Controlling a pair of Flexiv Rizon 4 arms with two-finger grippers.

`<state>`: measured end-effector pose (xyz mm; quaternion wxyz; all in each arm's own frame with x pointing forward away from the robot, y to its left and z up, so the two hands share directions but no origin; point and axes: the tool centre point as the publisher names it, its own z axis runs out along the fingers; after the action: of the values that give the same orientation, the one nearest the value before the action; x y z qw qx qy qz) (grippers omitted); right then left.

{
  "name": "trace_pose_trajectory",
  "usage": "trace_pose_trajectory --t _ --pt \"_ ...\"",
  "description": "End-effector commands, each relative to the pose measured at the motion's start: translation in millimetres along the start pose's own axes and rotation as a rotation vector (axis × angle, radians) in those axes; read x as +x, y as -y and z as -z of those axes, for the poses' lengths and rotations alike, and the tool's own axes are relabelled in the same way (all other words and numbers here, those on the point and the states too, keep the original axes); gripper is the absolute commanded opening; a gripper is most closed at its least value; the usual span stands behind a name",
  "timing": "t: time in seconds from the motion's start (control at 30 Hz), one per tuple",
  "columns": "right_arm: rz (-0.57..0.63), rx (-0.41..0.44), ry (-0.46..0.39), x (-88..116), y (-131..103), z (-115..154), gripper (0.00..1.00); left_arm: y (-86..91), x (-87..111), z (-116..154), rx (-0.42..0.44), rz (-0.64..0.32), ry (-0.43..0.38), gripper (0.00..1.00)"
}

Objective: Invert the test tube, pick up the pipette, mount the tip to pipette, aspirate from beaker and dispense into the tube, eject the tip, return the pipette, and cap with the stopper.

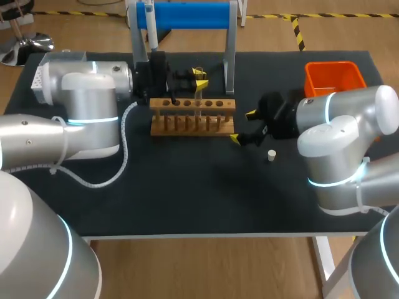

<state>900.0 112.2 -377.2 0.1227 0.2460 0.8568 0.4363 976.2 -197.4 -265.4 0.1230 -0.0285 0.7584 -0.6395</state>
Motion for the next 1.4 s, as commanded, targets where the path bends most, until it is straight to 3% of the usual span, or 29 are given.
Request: trace_pose_trajectory --t 0.03,1.4 --pt "0.001 -0.001 -0.001 -0.2 0.6 0.5 1.00 -0.8 -1.8 -1.3 -0.004 -0.003 -0.004 0.00" --pt "0.001 -0.001 -0.001 -0.2 0.6 0.5 1.00 -14.3 -5.9 -5.7 -0.035 0.011 0.001 0.00"
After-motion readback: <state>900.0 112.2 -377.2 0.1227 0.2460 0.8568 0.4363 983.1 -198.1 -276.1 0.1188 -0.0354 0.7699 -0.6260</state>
